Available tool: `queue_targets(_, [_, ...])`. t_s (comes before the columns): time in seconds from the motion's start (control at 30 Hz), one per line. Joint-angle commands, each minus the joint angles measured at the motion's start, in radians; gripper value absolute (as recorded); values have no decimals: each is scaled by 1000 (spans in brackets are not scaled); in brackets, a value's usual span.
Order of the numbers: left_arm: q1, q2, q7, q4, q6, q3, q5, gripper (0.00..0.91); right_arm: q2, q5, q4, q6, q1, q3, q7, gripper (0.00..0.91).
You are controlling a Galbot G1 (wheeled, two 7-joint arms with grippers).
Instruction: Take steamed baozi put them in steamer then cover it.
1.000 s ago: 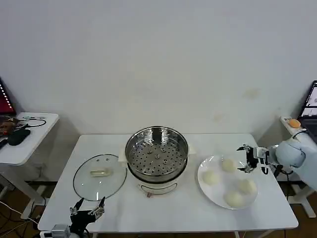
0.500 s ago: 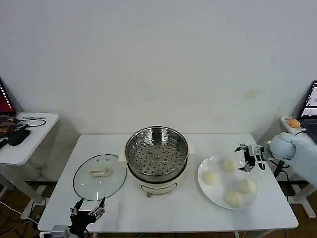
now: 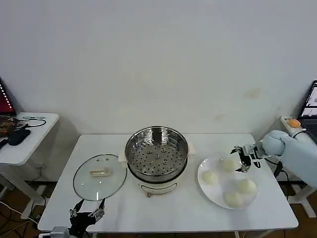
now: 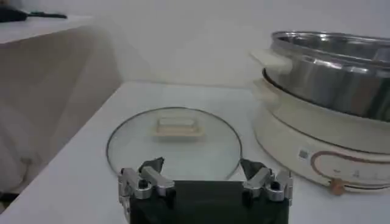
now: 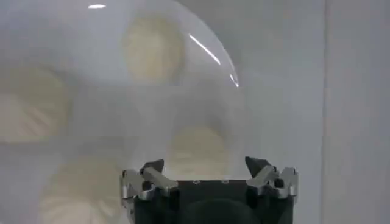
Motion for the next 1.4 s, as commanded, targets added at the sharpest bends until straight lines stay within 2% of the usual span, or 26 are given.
queue_targets(0.03, [0, 1, 1, 1, 0, 1, 0, 907, 30, -7, -47, 15, 7, -8, -12, 907])
queue_targets(0.7, [15, 0, 0, -13, 5, -1, 1, 907, 80, -19, -115, 22, -36, 45, -43, 907])
queue_targets(0.73, [15, 0, 0, -15, 5, -1, 0, 907, 79, -16, -116, 23, -37, 47, -42, 836])
queue_targets(0.77, [16, 0, 0, -15, 5, 0, 1, 907, 79, -16, -116, 24, -37, 47, -43, 836])
queue_targets(0.8, [16, 0, 0, -17, 5, 0, 1, 907, 79, -16, -116, 25, -37, 47, -44, 796])
queue_targets(0.93, [16, 0, 0, -20, 6, 0, 0, 907, 81, -12, -116, 28, -38, 49, -46, 796])
queue_targets(0.97, [16, 0, 0, -21, 6, 0, 0, 907, 82, -8, -116, 27, -39, 50, -45, 645])
queue_targets(1.13, [23, 0, 0, -23, 6, -1, 0, 907, 81, -4, -120, 29, -39, 51, -44, 655])
queue_targets(1.27, [24, -1, 0, -24, 6, 0, 0, 907, 79, -7, -120, 33, -42, 52, -49, 615])
queue_targets(1.37, [27, -1, -1, -31, 6, 0, -2, 907, 76, -10, -120, 32, -42, 56, -47, 544])
queue_targets(1.4, [28, -1, -1, -32, 7, 0, -2, 907, 76, -11, -120, 33, -43, 57, -48, 554])
